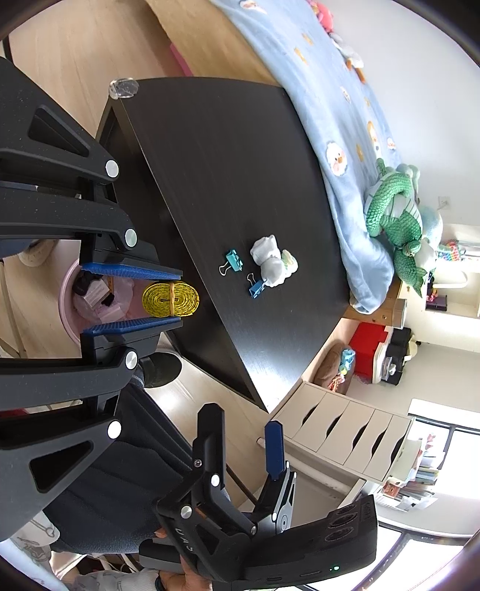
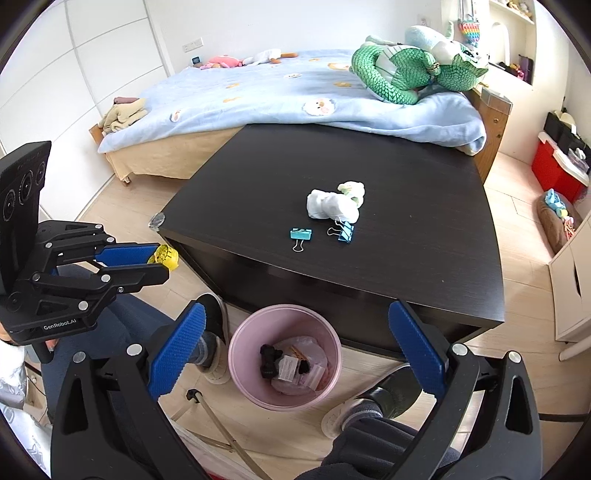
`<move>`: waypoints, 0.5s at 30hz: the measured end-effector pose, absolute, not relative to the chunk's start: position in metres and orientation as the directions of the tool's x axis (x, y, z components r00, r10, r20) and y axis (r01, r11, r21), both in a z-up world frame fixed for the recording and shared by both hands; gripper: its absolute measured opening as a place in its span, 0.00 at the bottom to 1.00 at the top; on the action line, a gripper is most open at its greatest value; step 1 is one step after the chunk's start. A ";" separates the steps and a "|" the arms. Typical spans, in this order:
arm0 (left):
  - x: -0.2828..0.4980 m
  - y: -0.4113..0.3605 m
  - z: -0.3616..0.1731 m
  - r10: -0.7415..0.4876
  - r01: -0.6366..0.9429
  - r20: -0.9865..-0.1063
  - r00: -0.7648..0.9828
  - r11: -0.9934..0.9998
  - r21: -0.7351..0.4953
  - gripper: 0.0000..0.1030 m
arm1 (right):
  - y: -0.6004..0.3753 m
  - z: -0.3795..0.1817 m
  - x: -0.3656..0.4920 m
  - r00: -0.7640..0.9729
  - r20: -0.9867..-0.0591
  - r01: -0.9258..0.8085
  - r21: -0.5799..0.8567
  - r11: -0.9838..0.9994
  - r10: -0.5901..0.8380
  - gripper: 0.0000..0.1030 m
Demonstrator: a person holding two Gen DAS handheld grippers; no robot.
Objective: Collect trash
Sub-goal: 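Open the left tool over the wastebasket to drop the tape roll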
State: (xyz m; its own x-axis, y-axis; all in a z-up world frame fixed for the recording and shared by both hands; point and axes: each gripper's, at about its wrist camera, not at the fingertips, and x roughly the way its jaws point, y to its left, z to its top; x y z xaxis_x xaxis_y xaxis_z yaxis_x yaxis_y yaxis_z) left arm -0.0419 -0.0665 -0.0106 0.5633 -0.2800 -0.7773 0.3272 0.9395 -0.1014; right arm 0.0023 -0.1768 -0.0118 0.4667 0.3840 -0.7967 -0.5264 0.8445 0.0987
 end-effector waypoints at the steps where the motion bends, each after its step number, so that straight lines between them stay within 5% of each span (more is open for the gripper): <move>1: -0.042 -0.068 -0.011 -0.282 0.331 -0.778 0.561 0.938 -0.101 0.19 | -0.178 -0.012 0.003 0.468 -0.797 -0.523 0.097 0.847 0.381 0.95; 15: -0.038 -0.084 -0.015 -0.298 0.365 -0.791 0.535 0.925 -0.101 0.19 | -0.199 -0.004 0.005 0.507 -0.787 -0.469 0.091 0.879 0.352 0.95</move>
State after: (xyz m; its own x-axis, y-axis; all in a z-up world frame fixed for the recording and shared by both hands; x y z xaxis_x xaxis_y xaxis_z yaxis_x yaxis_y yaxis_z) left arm -0.0385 -0.0843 -0.0146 0.5351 -0.2978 -0.7906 0.3655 0.9253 -0.1012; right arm 0.0051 -0.1993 -0.0043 0.5071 0.3521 -0.7867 -0.4686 0.8787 0.0913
